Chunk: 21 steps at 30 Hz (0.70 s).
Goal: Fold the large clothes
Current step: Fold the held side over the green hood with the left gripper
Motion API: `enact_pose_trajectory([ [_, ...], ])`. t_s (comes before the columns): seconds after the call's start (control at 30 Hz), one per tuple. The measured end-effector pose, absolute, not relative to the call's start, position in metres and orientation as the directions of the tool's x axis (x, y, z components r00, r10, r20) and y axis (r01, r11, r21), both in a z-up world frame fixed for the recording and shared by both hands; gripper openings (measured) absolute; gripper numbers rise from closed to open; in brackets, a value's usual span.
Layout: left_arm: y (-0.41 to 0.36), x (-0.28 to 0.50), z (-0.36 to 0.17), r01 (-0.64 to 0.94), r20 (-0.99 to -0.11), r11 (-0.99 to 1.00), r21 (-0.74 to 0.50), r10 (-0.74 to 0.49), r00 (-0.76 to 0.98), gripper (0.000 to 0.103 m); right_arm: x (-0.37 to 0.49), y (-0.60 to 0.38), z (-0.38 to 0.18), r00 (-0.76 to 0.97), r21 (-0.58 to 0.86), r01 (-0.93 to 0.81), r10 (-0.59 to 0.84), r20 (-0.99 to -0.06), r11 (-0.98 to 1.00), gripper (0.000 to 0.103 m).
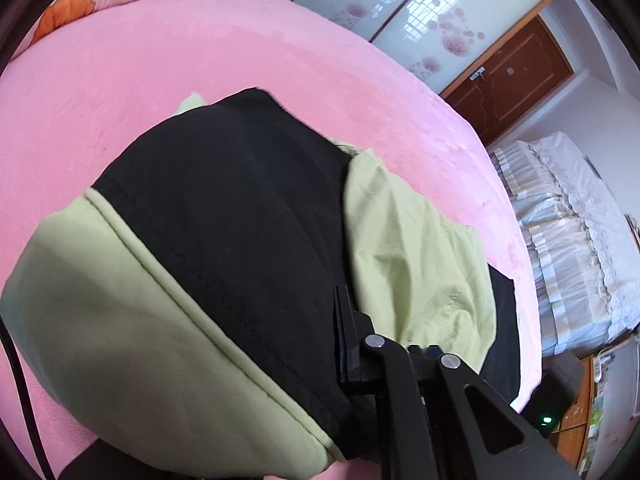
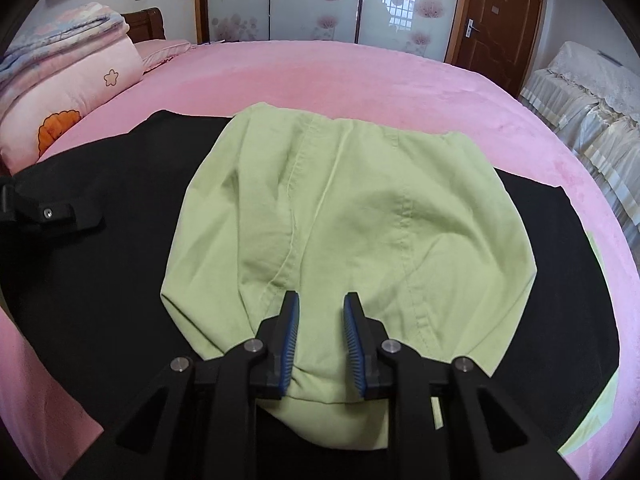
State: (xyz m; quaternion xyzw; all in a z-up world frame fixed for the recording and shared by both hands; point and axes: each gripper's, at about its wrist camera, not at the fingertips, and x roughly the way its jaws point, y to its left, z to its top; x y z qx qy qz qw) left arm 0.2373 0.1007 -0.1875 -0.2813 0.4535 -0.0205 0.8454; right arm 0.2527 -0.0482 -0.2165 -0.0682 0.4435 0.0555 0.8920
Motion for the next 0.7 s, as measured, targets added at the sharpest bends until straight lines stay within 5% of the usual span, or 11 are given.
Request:
enact_pose_trajectory([
  [0.33, 0.058, 0.233, -0.148, -0.105, -0.725, 0.885, -0.453, -0.297, 0.622, 0.007, 0.257, -0.068, -0.218, 0.578, 0.048, -0.155, 0.130, -0.805, 0.987, 0.023],
  [0.7, -0.043, 0.218, -0.089, 0.157, -0.693, 0.976, -0.150, -0.217, 0.687, 0.007, 0.241, -0.146, -0.177, 0.571, 0.244, -0.125, 0.271, -0.775, 0.962, 0.023],
])
